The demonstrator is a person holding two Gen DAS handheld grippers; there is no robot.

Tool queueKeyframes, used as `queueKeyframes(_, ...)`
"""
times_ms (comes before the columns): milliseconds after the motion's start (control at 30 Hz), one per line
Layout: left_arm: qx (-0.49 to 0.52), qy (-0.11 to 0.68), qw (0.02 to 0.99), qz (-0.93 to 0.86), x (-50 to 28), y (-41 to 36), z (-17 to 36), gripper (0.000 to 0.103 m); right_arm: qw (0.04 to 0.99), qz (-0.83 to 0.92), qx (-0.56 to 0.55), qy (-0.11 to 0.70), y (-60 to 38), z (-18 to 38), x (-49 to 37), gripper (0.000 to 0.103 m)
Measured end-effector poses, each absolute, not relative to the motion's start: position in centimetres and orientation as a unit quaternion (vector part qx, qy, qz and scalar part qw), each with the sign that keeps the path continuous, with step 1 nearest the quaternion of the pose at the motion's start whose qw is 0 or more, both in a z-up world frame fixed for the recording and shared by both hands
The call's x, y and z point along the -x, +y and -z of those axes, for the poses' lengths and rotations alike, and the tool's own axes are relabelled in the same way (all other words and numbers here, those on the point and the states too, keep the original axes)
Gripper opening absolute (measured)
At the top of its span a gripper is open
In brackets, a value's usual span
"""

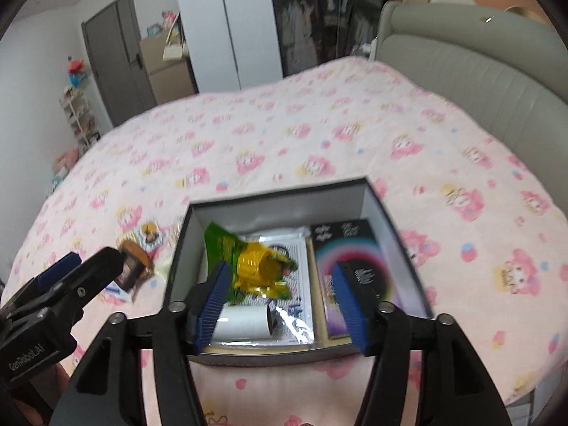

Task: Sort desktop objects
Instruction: 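Open both grippers and withdraw them up from the box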

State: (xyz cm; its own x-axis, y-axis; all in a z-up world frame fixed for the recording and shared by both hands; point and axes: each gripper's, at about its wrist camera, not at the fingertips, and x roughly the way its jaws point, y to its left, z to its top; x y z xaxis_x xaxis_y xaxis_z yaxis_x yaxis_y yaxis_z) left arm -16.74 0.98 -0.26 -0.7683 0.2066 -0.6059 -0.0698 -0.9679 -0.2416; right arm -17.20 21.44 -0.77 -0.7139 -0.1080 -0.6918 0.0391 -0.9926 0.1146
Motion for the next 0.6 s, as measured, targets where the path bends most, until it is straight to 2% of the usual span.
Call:
queueKeyframes(367, 0.286, -0.067, 0.047, -0.955, 8.9, 1.3, -4.3, 0.102, 0.038, 0.935, -0.348, -0.062, 22.5, -1.8, 9.9, 0.064)
queueKeyframes(600, 0.271, -0.065, 0.050, -0.959, 3.6, 1.8, -4.6, 0.102, 0.044, 0.942, -0.327, -0.061, 22.9, -2.2, 5.7, 0.064)
